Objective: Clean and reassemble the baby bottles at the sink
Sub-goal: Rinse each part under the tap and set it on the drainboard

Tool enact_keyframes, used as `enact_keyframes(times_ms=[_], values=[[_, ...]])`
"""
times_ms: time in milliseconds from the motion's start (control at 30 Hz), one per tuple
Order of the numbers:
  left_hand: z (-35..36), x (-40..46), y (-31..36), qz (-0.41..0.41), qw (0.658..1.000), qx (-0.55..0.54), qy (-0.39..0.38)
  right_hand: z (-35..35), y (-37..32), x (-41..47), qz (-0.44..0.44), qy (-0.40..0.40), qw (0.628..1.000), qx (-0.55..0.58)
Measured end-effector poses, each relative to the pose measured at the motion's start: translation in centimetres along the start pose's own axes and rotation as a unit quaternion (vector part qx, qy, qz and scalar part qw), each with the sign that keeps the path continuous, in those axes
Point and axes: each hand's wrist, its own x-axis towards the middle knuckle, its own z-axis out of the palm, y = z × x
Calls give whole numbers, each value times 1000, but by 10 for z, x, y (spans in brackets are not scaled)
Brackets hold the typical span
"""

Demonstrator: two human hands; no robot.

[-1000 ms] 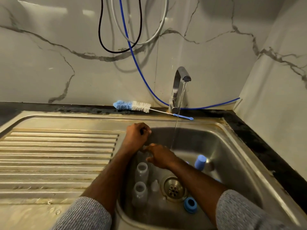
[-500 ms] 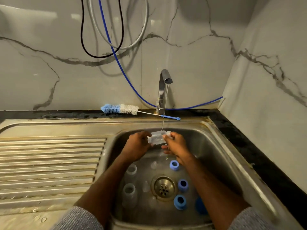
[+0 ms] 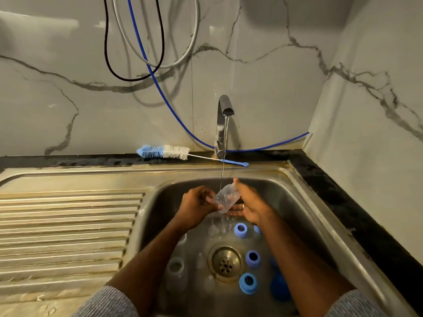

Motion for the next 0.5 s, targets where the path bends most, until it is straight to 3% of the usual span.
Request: enact_keyframes(times_ms=[167,267,400,500], values=[[-6,0,-8,-37,998,10,-54,14,7,0,-47,-48,997,-42],[-9,0,-12,-39,993,39,-102,14,9,1,-135,-45,981,-133],[-9,1,-13,-13,993,84,-83,3,14,-1,-204,-67,943,-255],[-13,4,-15,-11,988,136,-71,0,12,-5,-261,-17,928,-267]])
